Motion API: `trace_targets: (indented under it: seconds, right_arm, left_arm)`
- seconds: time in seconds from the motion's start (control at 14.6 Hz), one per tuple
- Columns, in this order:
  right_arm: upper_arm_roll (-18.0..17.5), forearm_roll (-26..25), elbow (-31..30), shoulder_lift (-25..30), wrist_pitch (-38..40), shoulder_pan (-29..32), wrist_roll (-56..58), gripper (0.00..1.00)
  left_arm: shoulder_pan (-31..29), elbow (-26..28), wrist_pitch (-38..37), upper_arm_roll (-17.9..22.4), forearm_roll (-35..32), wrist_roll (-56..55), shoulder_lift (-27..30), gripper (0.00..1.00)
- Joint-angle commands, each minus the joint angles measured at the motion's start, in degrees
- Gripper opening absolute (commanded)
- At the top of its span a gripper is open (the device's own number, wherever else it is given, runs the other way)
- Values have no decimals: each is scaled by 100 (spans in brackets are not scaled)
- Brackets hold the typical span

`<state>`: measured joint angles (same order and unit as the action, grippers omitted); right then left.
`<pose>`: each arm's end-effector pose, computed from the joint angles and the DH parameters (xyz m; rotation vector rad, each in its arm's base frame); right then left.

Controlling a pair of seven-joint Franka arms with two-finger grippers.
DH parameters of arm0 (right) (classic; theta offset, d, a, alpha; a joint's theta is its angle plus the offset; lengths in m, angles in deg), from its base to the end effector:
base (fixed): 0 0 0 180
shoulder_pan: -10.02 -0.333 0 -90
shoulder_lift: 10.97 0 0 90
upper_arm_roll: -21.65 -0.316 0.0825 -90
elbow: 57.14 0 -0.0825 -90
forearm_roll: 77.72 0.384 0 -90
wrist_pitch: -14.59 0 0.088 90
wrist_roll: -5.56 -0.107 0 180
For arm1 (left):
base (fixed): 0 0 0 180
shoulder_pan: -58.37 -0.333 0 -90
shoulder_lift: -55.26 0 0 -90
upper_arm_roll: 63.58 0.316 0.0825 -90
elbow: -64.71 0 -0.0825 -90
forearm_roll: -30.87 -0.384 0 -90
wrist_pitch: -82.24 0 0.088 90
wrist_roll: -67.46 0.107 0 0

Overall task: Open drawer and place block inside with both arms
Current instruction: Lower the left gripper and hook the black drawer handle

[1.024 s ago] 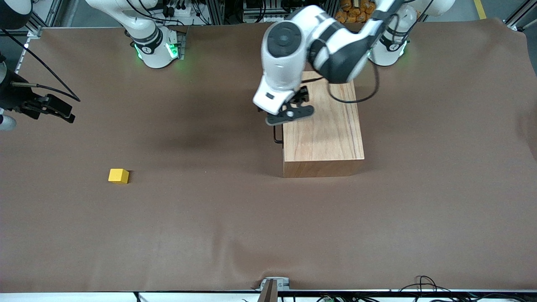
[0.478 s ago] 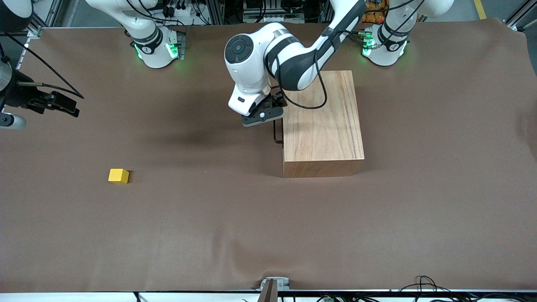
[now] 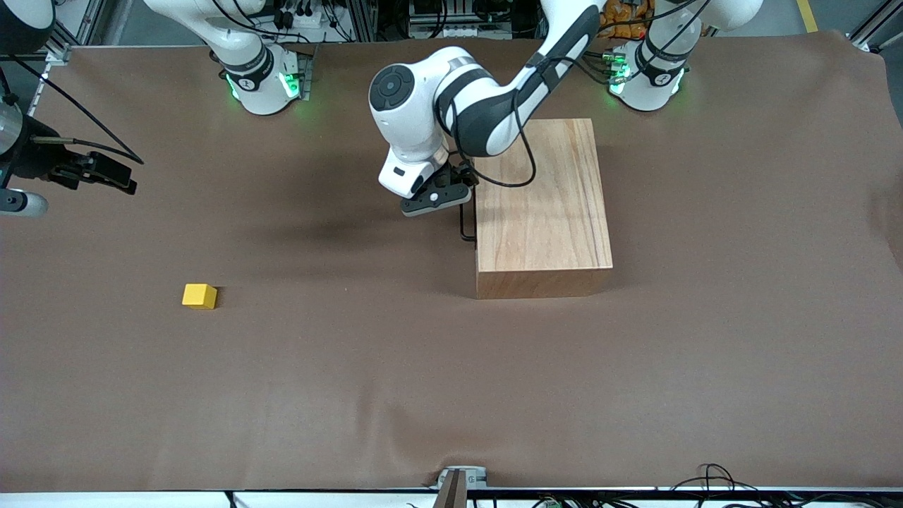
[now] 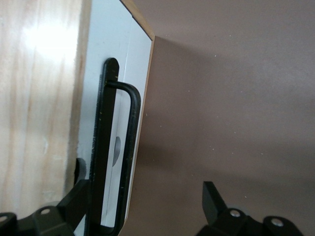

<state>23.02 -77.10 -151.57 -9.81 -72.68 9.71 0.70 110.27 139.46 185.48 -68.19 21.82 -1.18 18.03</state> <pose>0.5404 -0.0089 0.5955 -3.1253 0.1616 0.1645 0.4158 -0.5818 0.3498 -2.9501 -0.2611 -0.0303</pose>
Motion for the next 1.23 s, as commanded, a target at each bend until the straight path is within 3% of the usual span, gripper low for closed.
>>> trace_targets:
  seconds: [0.0,1.16]
  right_arm:
    - [-31,79,-75,8,-193,92,100,100]
    - [-23,61,-418,-45,-651,189,108,100]
  left_arm:
    - [83,-189,-5,48,-185,-133,-170,100]
    - [66,-154,258,48,-334,368,-522,100]
